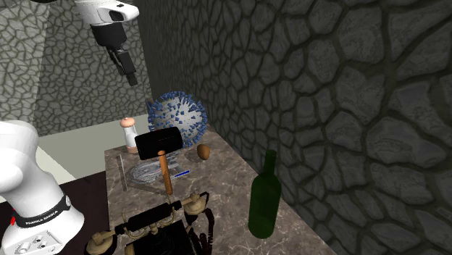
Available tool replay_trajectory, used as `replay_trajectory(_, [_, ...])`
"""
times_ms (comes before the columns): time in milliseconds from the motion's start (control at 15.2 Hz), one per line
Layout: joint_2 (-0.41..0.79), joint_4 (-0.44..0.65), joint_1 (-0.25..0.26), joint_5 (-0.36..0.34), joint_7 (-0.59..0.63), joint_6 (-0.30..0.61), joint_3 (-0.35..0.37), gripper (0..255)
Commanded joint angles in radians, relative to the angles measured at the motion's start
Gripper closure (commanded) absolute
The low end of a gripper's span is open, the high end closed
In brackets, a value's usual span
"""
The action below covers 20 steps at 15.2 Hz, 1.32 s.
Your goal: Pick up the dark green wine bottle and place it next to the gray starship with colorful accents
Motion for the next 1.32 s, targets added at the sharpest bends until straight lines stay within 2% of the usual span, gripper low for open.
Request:
replay_trajectory(0, [0.000,0.000,0.000,0.000,0.000,0.000,0.000,0])
replay_trajectory(660, [0.263,0.099,-0.044,-0.085,-0.180,0.124,-0.152,0])
replay_trajectory(1254, [0.552,0.286,-0.071,-0.089,-0.341,0.197,-0.277,0])
